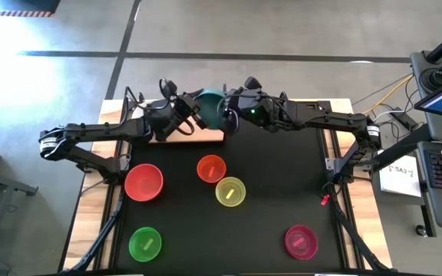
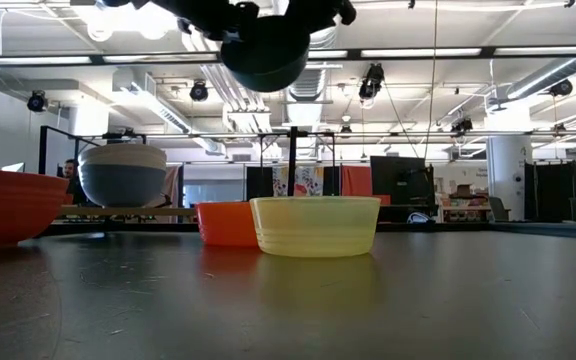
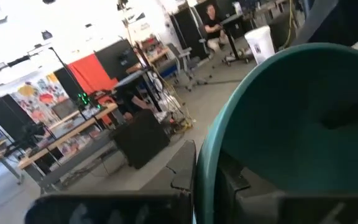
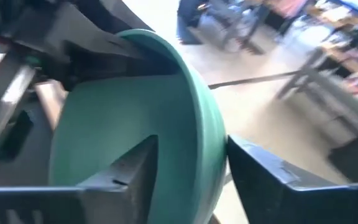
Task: Place and stack bowls onto a shelf
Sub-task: Stack the green bowl on top of the white bowl on the shelf
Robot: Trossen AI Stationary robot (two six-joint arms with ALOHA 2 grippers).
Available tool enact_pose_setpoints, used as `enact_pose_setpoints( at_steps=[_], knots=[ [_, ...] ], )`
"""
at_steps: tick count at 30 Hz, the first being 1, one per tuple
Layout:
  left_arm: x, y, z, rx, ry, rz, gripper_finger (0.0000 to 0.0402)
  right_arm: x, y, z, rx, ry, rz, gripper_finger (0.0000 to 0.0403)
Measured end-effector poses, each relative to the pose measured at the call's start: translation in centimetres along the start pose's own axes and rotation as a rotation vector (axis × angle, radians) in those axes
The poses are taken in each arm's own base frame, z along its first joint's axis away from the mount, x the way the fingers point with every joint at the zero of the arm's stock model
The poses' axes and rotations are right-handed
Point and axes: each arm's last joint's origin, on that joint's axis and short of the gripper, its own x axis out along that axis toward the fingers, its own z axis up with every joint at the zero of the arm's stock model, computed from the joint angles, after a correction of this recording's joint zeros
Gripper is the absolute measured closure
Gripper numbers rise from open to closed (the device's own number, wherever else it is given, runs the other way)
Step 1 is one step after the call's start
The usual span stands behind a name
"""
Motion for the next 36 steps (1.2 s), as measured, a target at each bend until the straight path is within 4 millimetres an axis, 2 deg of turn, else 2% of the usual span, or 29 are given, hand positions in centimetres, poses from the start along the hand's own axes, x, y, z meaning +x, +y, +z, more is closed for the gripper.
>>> enact_pose_setpoints(
  at_steps=[6,13,19,26,36],
  knots=[
    [0.2,-0.1,-1.1,-0.033,0.091,-0.006,0.0396,-0.3,-0.1,-0.6,0.047,0.063,0.11,0.0174],
    [1.0,1.3,-2.7,0.015,0.237,0.023,0.0396,-0.8,-0.4,-1.8,0.099,0.194,0.113,0.0155],
    [1.8,5.0,-3.7,-0.003,0.454,0.101,0.0396,-1.2,-0.4,-2.9,0.128,0.308,0.125,0.0166],
    [1.4,9.3,-4.1,-0.027,0.702,0.106,0.0396,-1.5,-0.5,-3.7,0.111,0.394,0.116,0.0175],
    [-1.2,11.2,-3.7,-0.017,0.808,0.112,0.0396,-1.0,-0.1,-5.3,0.064,0.458,0.11,0.0174]
  ],
)
